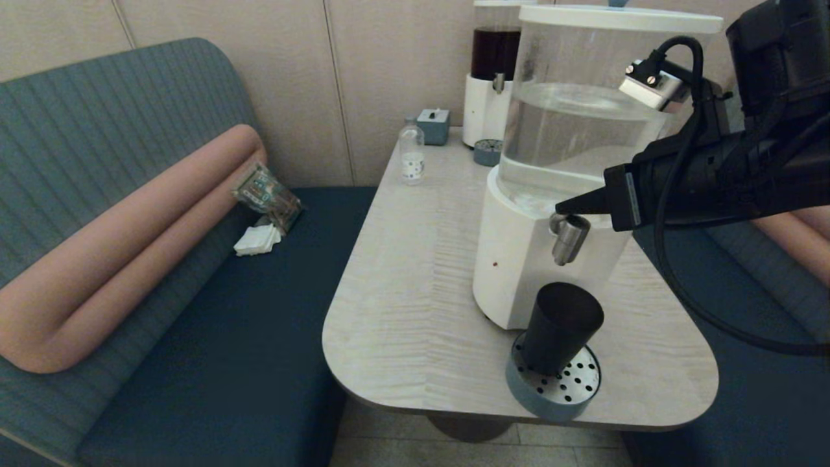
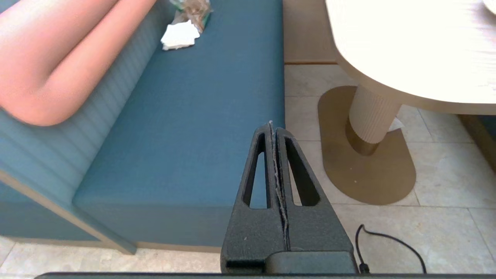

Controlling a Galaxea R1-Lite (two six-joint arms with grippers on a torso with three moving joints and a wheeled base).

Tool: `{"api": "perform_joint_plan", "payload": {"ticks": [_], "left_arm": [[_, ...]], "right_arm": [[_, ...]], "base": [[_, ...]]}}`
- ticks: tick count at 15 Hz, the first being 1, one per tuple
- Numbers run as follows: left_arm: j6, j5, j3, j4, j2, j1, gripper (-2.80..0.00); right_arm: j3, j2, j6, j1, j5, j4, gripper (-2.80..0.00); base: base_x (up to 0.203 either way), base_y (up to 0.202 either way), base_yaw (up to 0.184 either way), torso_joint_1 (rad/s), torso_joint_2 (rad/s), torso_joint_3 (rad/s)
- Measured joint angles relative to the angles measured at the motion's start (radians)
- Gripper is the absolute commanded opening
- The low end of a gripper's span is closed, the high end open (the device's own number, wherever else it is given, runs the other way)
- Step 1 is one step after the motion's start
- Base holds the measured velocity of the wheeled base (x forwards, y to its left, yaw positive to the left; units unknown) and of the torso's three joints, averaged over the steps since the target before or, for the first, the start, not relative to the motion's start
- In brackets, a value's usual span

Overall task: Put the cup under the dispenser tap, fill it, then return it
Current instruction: Turn on the faucet

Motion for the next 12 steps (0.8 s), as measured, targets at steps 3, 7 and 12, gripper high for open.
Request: {"api": "perform_joint_plan", "payload": {"ticks": [3,7,12], "left_arm": [[0.000,0.000,0.000,0.000,0.000,0.000,-2.80],[0.000,0.000,0.000,0.000,0.000,0.000,-2.80],[0.000,0.000,0.000,0.000,0.000,0.000,-2.80]], "right_arm": [[-0.001,0.000,-0.001,-0.001,-0.003,0.000,-2.80],[0.011,-0.014,0.000,-0.011,-0.015,-0.024,-2.80],[0.027,-0.038,0.003,-0.013,-0.033,-0.026,-2.80]], "base": [[0.000,0.000,0.000,0.000,0.00,0.000],[0.000,0.000,0.000,0.000,0.00,0.000],[0.000,0.000,0.000,0.000,0.00,0.000]]}}
